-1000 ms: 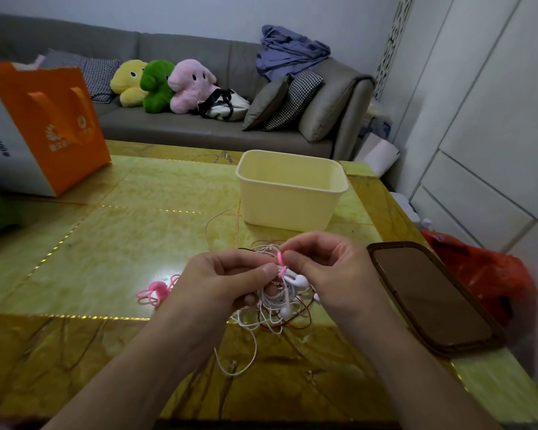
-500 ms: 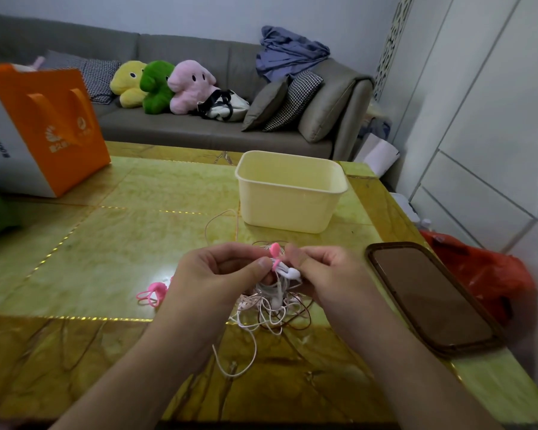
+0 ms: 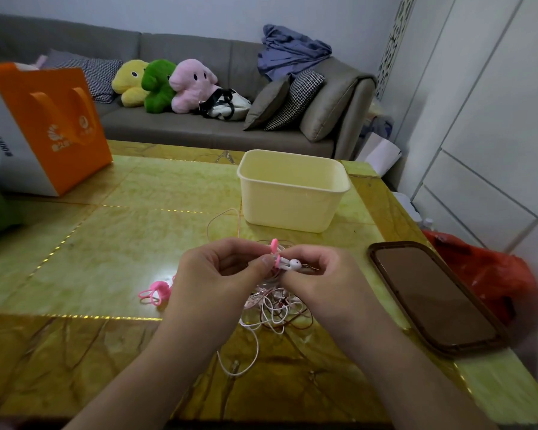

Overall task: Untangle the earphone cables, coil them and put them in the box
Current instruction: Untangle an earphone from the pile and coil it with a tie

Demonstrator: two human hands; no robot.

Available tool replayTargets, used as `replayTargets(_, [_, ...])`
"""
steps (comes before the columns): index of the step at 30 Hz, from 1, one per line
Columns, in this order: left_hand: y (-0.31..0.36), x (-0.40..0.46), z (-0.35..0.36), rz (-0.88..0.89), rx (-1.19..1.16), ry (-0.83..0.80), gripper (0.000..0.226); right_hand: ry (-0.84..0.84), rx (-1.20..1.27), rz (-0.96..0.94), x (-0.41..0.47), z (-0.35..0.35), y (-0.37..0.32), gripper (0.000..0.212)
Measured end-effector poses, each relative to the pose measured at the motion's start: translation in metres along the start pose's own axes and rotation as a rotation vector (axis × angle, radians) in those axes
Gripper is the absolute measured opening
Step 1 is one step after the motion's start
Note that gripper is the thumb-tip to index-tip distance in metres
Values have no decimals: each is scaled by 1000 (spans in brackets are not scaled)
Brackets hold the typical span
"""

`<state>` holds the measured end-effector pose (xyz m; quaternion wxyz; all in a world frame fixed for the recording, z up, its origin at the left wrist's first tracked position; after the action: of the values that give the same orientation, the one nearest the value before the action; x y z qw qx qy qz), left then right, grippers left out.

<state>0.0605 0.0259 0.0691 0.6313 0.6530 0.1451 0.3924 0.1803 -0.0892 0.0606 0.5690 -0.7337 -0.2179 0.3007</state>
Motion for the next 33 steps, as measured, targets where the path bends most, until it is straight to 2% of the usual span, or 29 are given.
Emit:
replayTargets(4, [0,0,-2,27,53,17,11,9,72,-17,-2,5,0,30])
replayTargets(8, [-1,0,-4,56,127,29,11,68,85,-55,-5,2,-4,27])
replayTargets(19, [-3,0,-9,72,237,53,11,84,155,-30,-5,2,1,18])
replayTargets(27, [-3,-1,-6,50,164,46,9,120,72,-12,-5,2,1,18])
replayTargets(33, [-6,-1,-10,43,176,80,9,14,54,-54,-8,7,-4,20])
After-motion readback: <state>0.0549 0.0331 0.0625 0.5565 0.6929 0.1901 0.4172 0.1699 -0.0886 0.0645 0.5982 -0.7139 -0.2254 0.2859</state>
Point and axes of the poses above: each hand's wrist, its own x-axis towards the middle knuckle, its own z-axis out of the palm, y = z × x, the point moved 10 cm from there along x, towards the middle knuckle, and after that the axes turned 13 degrees about z, right-handed, at the moved point
